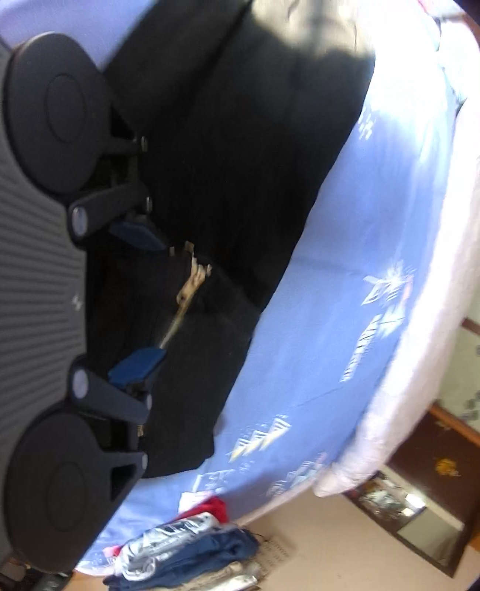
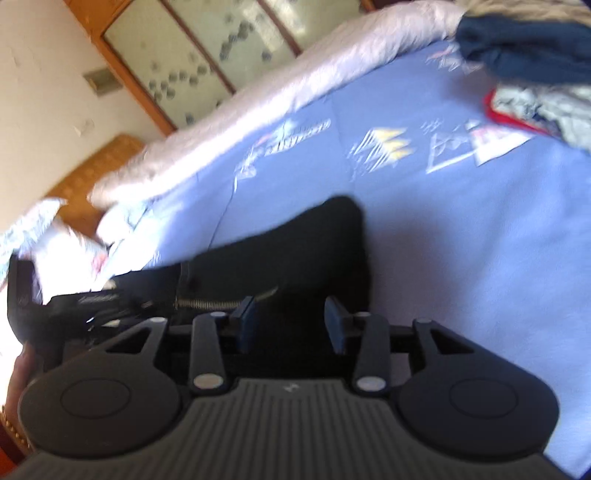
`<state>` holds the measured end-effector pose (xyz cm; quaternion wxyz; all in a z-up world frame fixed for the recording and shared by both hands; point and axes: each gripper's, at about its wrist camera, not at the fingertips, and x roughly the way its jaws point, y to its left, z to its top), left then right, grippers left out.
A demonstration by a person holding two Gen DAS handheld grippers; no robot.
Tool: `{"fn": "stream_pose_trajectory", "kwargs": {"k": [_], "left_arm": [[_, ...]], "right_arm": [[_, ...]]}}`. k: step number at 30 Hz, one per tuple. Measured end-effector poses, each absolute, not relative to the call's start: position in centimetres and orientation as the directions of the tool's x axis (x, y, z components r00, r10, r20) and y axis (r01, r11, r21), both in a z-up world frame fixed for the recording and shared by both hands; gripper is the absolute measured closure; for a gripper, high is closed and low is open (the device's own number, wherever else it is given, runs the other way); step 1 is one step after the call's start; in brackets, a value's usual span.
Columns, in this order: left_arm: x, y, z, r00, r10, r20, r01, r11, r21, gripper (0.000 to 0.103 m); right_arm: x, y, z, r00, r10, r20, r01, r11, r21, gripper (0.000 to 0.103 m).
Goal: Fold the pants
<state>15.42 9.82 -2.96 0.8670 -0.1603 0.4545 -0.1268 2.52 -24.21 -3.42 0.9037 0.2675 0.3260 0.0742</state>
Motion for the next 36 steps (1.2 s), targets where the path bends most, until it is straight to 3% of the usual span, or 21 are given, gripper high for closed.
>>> {"fn": "stream_pose_trajectory", "kwargs": {"k": [4, 10, 17, 21, 23, 25, 26, 27, 29, 33, 36], "left_arm": [[12.7, 15.9, -2.7, 0.580, -0.262, -0.771, -0.043, 0.936, -0.350, 0.036], [10.7, 26.5, -4.3, 0.594, -0.184, -0.783, -0.339, 0.825, -0.451, 0.029], [13.0, 30.5, -6.8, 0.629, -0.219, -0.746, -0.417, 0.715, -0.561, 0.018], [15.9, 31.9, -7.3, 0.648, -0.187, -0.738, -0.428, 0.713, -0.556, 0.005], [17.0, 32.2, -7.3, 0.656, -0.157, -0.738, -0.457, 0.696, -0.554, 0.005], [17.6, 32.5, -7.3, 0.662, -0.114, -0.741, -0.494, 0.677, -0.545, 0.021], [17.8, 32.6, -7.2, 0.650, -0.095, -0.754, -0.521, 0.667, -0.533, 0.052], [17.9, 32.5, -7.0, 0.628, -0.076, -0.774, -0.551, 0.659, -0.512, 0.068], [17.9, 32.0, -5.7, 0.645, -0.097, -0.758, -0.524, 0.666, -0.531, 0.081], [16.7, 26.4, 1.1, 0.772, -0.085, -0.630, -0.286, 0.838, -0.464, 0.082], [15.0, 18.4, 5.7, 0.824, -0.174, -0.539, -0.029, 0.938, -0.346, 0.082]], "right_arm": [[1.5, -24.9, -3.8, 0.766, 0.324, -0.555, 0.068, 0.818, 0.571, 0.058], [1.9, -21.3, -3.9, 0.716, 0.389, -0.580, 0.020, 0.819, 0.574, 0.058], [2.1, -19.2, -3.6, 0.683, 0.402, -0.611, 0.034, 0.817, 0.575, 0.058], [2.1, -18.5, -3.6, 0.677, 0.387, -0.627, 0.043, 0.829, 0.558, 0.058], [2.2, -18.3, -3.4, 0.681, 0.383, -0.624, 0.041, 0.831, 0.555, 0.058], [2.2, -18.0, -3.1, 0.688, 0.381, -0.617, 0.034, 0.833, 0.552, 0.058], [2.2, -17.8, -3.0, 0.691, 0.380, -0.615, 0.030, 0.835, 0.550, 0.058], [2.2, -17.8, -2.9, 0.693, 0.380, -0.612, 0.027, 0.835, 0.549, 0.058], [2.2, -17.7, -2.8, 0.693, 0.386, -0.608, 0.017, 0.835, 0.550, 0.058], [2.1, -17.4, -2.8, 0.698, 0.387, -0.603, 0.005, 0.839, 0.544, 0.058], [2.0, -18.0, -2.8, 0.709, 0.390, -0.588, 0.014, 0.826, 0.564, 0.058]]}}
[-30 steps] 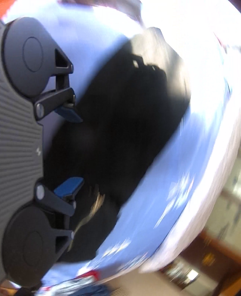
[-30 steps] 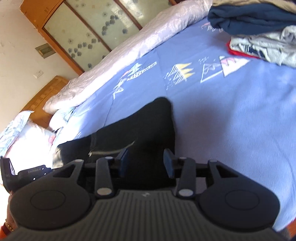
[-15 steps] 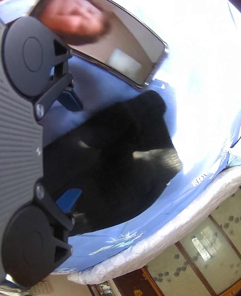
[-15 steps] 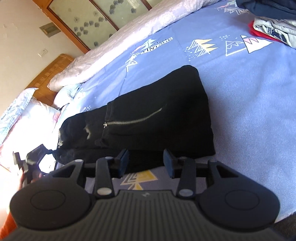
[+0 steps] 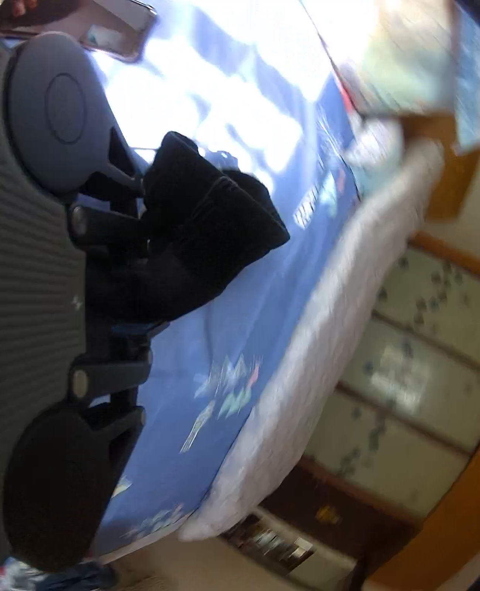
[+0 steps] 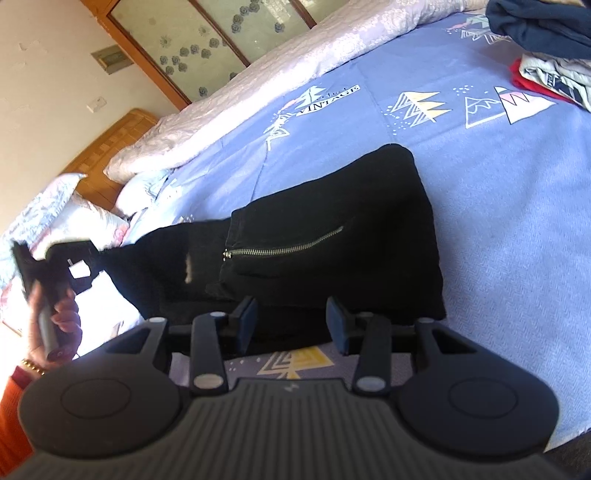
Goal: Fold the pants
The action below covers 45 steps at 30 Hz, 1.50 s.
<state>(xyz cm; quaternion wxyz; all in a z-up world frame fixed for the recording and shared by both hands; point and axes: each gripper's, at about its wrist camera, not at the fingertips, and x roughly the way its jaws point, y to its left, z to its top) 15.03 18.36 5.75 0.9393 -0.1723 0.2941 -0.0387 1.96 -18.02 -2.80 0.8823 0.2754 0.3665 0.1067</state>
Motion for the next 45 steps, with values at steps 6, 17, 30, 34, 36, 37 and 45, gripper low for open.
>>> {"fn": "stream_pose_trajectory", "kwargs": {"k": [6, 17, 30, 34, 36, 37, 45], "left_arm": [[10.9, -1.1, 5.6, 0.691, -0.457, -0.560, 0.444, 0.880, -0.170, 0.069], [5.3, 0.1, 1.5, 0.528, -0.503, -0.684, 0.545, 0.819, -0.182, 0.040], [12.4, 13.5, -4.2, 0.534, -0.440, -0.723, -0.032, 0.843, -0.536, 0.041], [10.9, 11.6, -3.1, 0.568, -0.431, -0.701, 0.080, 0.877, -0.475, 0.030], [11.0, 11.2, -3.5, 0.540, -0.430, -0.724, 0.094, 0.885, -0.456, 0.029], [11.1, 10.8, -3.8, 0.524, -0.425, -0.738, 0.101, 0.892, -0.442, 0.029], [11.5, 11.5, 0.3, 0.620, -0.440, -0.650, 0.127, 0.873, -0.470, 0.030]], "right_arm": [[0.9, -20.9, -2.9, 0.747, 0.347, -0.567, 0.070, 0.807, 0.587, 0.058], [0.6, -25.0, -3.5, 0.784, 0.349, -0.513, 0.096, 0.748, 0.656, 0.057], [9.0, -24.0, -4.0, 0.735, 0.349, -0.581, 0.048, 0.828, 0.559, 0.094], [5.0, -25.0, 1.3, 0.808, 0.289, -0.514, -0.025, 0.888, 0.459, 0.095], [3.4, -25.4, 1.4, 0.794, 0.256, -0.552, -0.002, 0.908, 0.419, 0.095], [3.0, -25.6, 0.6, 0.772, 0.244, -0.586, 0.022, 0.913, 0.408, 0.094], [2.6, -26.0, 0.4, 0.827, 0.148, -0.542, 0.110, 0.904, 0.414, 0.063]]}}
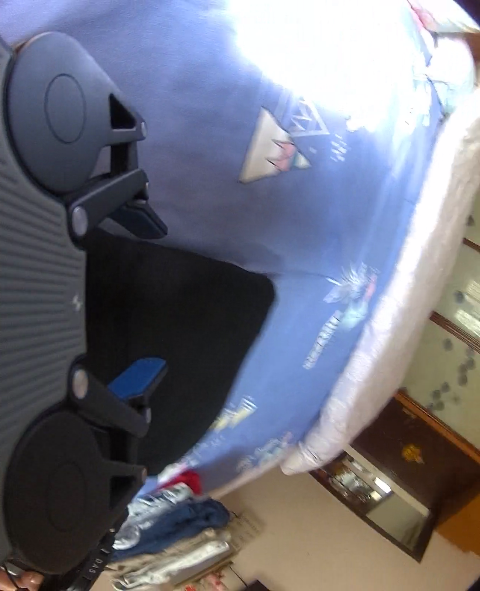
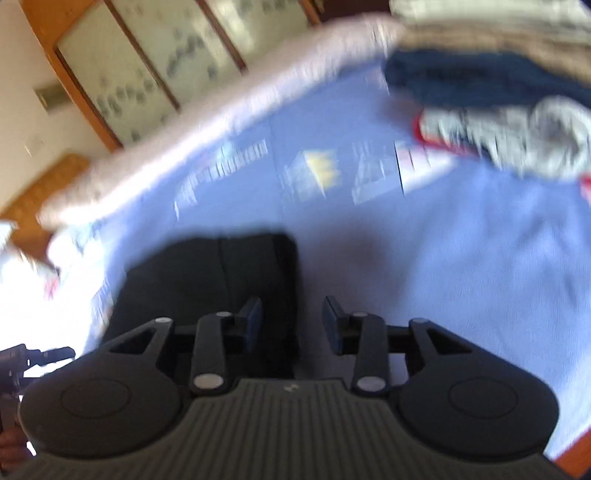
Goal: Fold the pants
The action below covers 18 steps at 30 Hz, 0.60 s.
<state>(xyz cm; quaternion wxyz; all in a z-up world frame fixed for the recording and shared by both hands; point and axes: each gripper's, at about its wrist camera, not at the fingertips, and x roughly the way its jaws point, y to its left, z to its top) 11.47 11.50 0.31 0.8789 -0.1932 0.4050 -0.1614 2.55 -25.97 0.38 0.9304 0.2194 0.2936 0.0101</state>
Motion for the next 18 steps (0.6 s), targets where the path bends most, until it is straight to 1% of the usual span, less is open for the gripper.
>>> {"fn": "stream_pose_trajectory", "kwargs": {"k": [3, 4, 6, 7, 8, 9, 10, 11, 12, 13, 15, 17, 18], "left_arm": [[12.4, 8.7, 0.8, 0.609, -0.467, -0.641, 0.217, 0.876, -0.431, 0.031], [12.5, 7.7, 0.3, 0.596, -0.473, -0.649, 0.242, 0.877, -0.416, 0.032], [12.7, 5.9, -1.2, 0.569, -0.451, -0.688, 0.260, 0.892, -0.369, 0.032], [12.9, 5.0, -2.5, 0.552, -0.414, -0.724, 0.255, 0.910, -0.326, 0.032], [13.2, 4.5, -3.9, 0.532, -0.362, -0.765, 0.241, 0.931, -0.273, 0.033], [13.5, 3.9, -5.7, 0.511, -0.294, -0.808, 0.231, 0.952, -0.200, 0.033], [13.1, 3.6, -6.5, 0.542, -0.281, -0.792, 0.257, 0.953, -0.163, 0.032], [12.6, 3.2, -6.7, 0.569, -0.270, -0.777, 0.273, 0.953, -0.132, 0.030], [12.5, 2.8, -6.7, 0.571, -0.250, -0.782, 0.275, 0.956, -0.105, 0.030], [12.6, 2.4, -6.4, 0.566, -0.238, -0.790, 0.271, 0.958, -0.094, 0.030], [12.9, 2.3, -6.1, 0.544, -0.237, -0.805, 0.262, 0.959, -0.105, 0.029], [12.8, 3.1, -5.0, 0.529, -0.257, -0.808, 0.241, 0.959, -0.147, 0.029], [12.5, 3.9, -4.3, 0.537, -0.276, -0.797, 0.232, 0.957, -0.175, 0.028]], "right_arm": [[5.5, -23.3, 2.1, 0.832, 0.220, -0.510, -0.007, 0.922, 0.386, 0.064], [6.6, -22.5, 2.0, 0.816, 0.258, -0.517, -0.040, 0.918, 0.395, 0.064], [9.6, -21.1, 0.3, 0.758, 0.331, -0.562, -0.086, 0.904, 0.418, 0.065], [11.1, -20.6, -1.1, 0.729, 0.326, -0.601, -0.076, 0.912, 0.402, 0.067], [12.7, -20.5, -2.6, 0.706, 0.297, -0.643, -0.052, 0.927, 0.370, 0.067], [14.2, -20.8, -4.4, 0.683, 0.245, -0.688, -0.011, 0.946, 0.325, 0.070], [15.2, -21.8, -5.9, 0.670, 0.237, -0.704, 0.031, 0.938, 0.346, 0.078], [15.5, -23.1, -6.8, 0.686, 0.276, -0.673, 0.061, 0.900, 0.432, 0.079], [15.6, -24.3, -7.1, 0.690, 0.293, -0.662, 0.118, 0.857, 0.502, 0.083], [15.6, -24.6, -7.0, 0.685, 0.295, -0.666, 0.143, 0.842, 0.520, 0.085], [15.0, -23.9, -6.1, 0.677, 0.281, -0.680, 0.110, 0.875, 0.472, 0.085], [13.5, -24.1, -4.8, 0.688, 0.294, -0.664, 0.082, 0.877, 0.474, 0.081], [12.4, -24.5, -4.1, 0.703, 0.313, -0.639, 0.077, 0.859, 0.506, 0.076]]}}
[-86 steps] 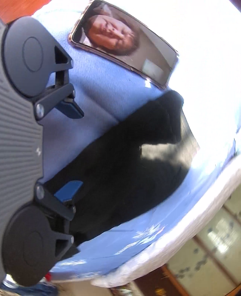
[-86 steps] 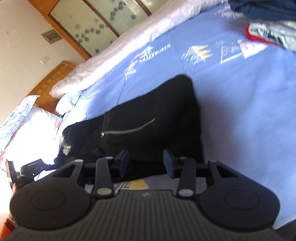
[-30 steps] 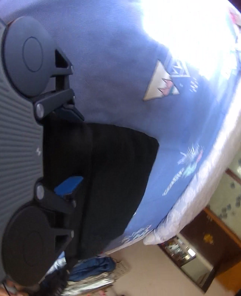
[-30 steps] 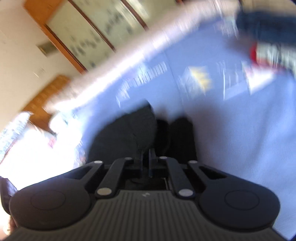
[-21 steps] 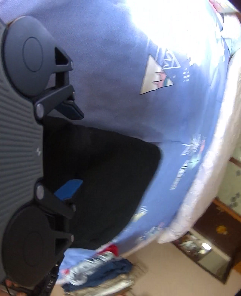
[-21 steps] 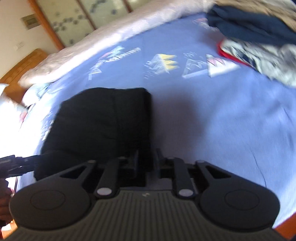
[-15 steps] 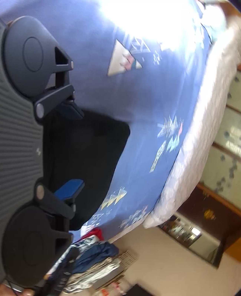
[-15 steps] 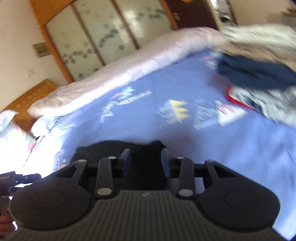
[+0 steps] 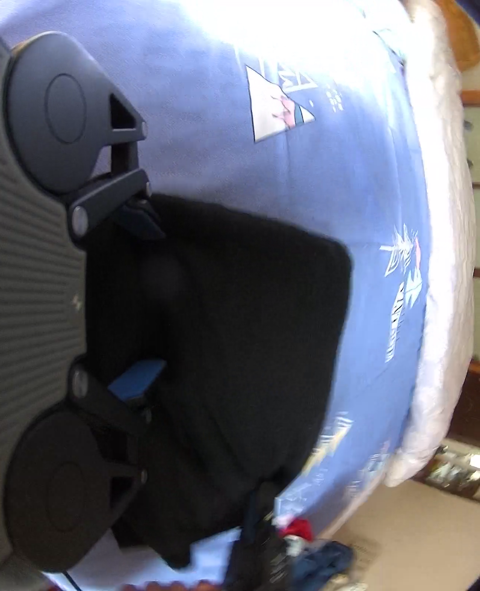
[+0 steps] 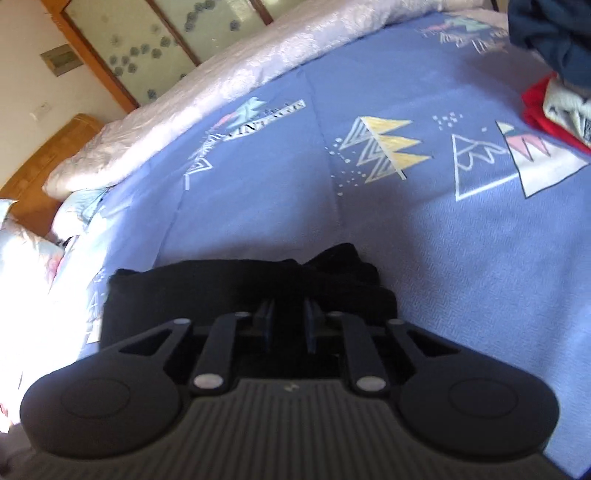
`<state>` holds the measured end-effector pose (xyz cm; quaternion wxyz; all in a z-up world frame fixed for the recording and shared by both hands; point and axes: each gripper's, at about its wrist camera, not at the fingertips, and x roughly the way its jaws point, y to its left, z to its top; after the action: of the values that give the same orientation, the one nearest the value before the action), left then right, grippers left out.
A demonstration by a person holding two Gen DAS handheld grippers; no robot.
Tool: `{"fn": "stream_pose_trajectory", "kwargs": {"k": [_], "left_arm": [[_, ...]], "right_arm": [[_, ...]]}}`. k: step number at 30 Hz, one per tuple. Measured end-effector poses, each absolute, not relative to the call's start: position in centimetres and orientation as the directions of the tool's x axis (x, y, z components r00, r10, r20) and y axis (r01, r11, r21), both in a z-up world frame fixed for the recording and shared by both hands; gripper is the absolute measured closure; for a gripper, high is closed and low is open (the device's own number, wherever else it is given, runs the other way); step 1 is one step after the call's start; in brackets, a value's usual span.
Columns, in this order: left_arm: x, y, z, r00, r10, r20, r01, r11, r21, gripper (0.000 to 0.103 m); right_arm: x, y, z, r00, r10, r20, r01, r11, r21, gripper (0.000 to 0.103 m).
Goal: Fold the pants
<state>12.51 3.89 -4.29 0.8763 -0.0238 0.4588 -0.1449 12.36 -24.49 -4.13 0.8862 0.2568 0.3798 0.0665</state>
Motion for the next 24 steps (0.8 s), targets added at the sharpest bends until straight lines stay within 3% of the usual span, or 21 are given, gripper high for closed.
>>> {"fn": "stream_pose_trajectory", "kwargs": {"k": [1, 3, 8, 13, 18, 24], "left_arm": [[11.9, 5.0, -3.4, 0.558, -0.295, -0.776, 0.223, 0.954, -0.201, 0.025], [11.3, 7.5, -2.3, 0.599, -0.286, -0.748, 0.179, 0.958, -0.223, 0.009], [12.6, 13.1, -3.5, 0.549, -0.252, -0.797, -0.017, 0.950, -0.312, 0.009], [10.7, 12.7, -4.6, 0.536, -0.168, -0.828, -0.067, 0.968, -0.240, 0.009], [8.7, 10.6, -3.7, 0.542, -0.020, -0.840, -0.070, 0.995, -0.069, 0.010], [5.4, 9.3, -1.0, 0.589, -0.021, -0.808, -0.037, 0.998, -0.053, 0.010]], "right_arm": [[11.2, -25.2, -3.6, 0.724, 0.316, -0.613, 0.081, 0.844, 0.530, 0.060], [8.6, -26.4, -2.8, 0.768, 0.280, -0.575, 0.101, 0.834, 0.542, 0.036], [3.4, -29.9, -4.3, 0.757, 0.315, -0.572, 0.173, 0.749, 0.640, 0.034], [-0.3, -29.3, -4.7, 0.757, 0.322, -0.568, 0.194, 0.720, 0.666, 0.034], [-0.6, -26.5, -2.6, 0.751, 0.283, -0.597, 0.154, 0.804, 0.574, 0.034], [-1.3, -20.7, 0.1, 0.752, 0.238, -0.615, 0.031, 0.919, 0.394, 0.034]]}}
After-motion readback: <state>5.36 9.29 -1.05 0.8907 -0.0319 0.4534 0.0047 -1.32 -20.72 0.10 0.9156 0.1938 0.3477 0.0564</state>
